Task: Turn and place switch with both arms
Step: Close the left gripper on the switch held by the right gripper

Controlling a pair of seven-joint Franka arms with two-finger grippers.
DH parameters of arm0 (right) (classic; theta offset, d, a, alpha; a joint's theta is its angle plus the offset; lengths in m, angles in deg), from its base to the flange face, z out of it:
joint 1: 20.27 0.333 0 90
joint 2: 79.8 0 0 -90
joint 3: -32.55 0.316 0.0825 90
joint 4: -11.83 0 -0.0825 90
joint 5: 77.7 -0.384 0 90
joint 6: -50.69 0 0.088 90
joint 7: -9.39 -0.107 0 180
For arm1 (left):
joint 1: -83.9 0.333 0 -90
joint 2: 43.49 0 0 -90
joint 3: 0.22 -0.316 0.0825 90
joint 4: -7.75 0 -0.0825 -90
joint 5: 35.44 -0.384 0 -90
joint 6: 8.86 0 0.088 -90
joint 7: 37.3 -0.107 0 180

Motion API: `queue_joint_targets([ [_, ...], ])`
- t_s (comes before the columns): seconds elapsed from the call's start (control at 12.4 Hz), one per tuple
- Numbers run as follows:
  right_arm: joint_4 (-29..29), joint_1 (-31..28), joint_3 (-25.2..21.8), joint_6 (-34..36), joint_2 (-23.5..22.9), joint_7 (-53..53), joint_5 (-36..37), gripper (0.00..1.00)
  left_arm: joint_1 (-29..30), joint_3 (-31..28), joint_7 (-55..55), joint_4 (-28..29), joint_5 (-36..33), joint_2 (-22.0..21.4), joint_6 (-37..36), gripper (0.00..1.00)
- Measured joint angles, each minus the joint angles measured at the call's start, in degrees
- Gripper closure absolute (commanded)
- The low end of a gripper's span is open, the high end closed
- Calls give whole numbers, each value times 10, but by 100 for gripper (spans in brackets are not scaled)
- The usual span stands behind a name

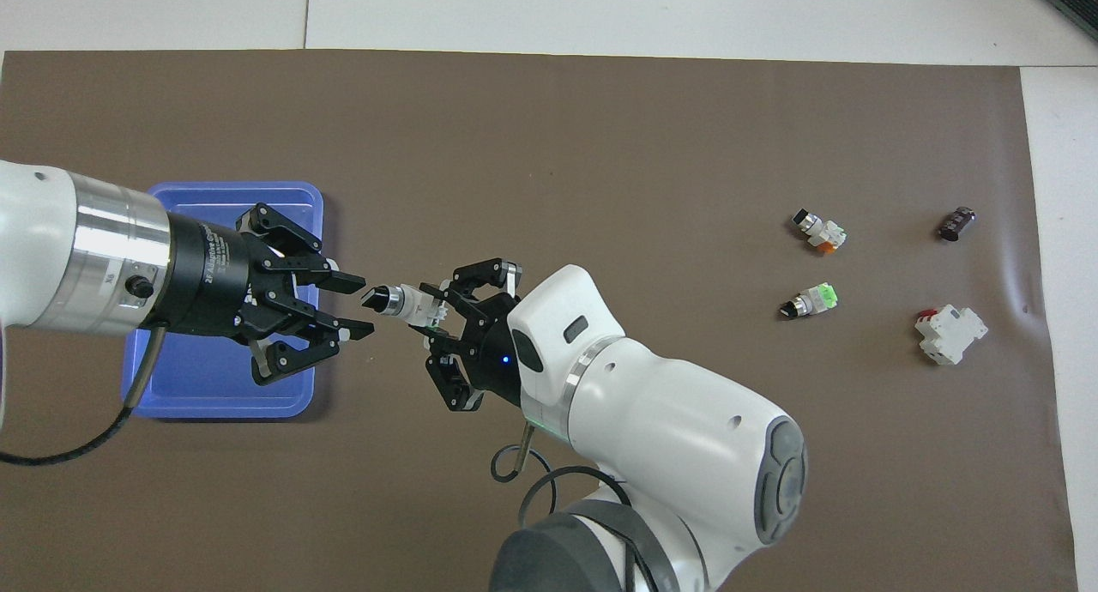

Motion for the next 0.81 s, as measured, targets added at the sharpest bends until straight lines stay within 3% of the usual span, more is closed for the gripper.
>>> queue_joint_targets([
  [0.48, 0, 0, 0, 0, 0, 0, 0, 100, -6, 4, -2, 13, 0, 0, 30, 53],
  [0.56, 0, 0, 0, 0, 0, 0, 0, 100, -9, 5, -2, 15, 0, 0, 33, 54],
  [0.81, 0, 0, 0, 0, 0, 0, 0, 100, -13, 5, -2, 17, 0, 0, 35, 73],
])
